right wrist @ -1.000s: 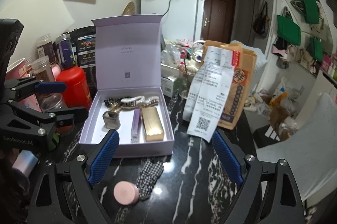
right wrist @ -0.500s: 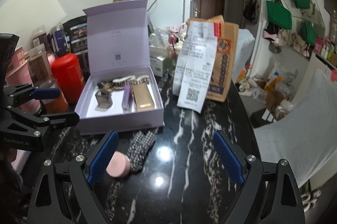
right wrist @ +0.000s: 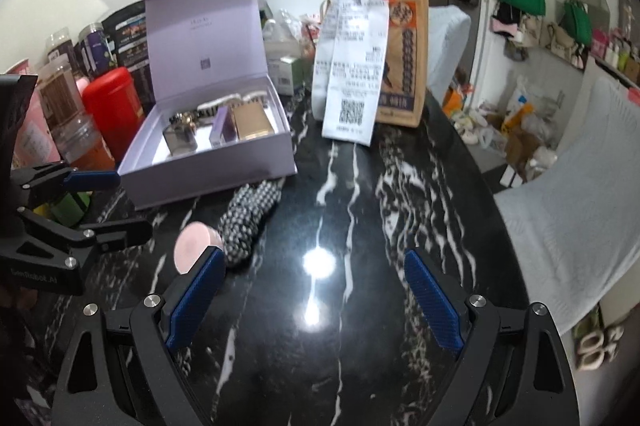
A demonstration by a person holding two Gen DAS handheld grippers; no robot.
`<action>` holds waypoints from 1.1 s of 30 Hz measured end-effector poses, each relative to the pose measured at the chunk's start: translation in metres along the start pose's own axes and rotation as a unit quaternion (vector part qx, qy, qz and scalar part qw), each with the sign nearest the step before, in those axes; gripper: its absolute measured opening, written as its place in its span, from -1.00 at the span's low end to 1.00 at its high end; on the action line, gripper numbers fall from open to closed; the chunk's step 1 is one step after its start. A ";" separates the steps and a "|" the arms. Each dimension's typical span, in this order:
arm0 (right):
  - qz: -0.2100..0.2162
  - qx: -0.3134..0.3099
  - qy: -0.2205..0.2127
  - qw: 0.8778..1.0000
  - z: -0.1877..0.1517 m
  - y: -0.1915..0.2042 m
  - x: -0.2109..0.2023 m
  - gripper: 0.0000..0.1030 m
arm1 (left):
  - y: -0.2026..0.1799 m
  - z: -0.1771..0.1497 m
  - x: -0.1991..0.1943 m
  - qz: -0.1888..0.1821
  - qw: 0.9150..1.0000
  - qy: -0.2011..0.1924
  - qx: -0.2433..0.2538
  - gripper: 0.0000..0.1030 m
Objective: Organize rigid objects
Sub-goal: 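Grasp the pink round compact with the left tool while the right tool grasps the gingham scrunchie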
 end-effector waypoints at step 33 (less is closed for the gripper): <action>0.030 0.026 0.068 0.997 -0.012 0.001 0.057 0.79 | -0.014 -0.017 0.062 -0.060 0.997 0.056 0.011 -0.03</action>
Point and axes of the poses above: each gripper's, at about its wrist camera, not at the fingertips, and x roughly the way its jaws point, y to its left, z to its top, the point moved 8 cm from there along x, roughly the way its jaws point, and after that the axes turned 3 degrees about y, right-handed, at the moved point
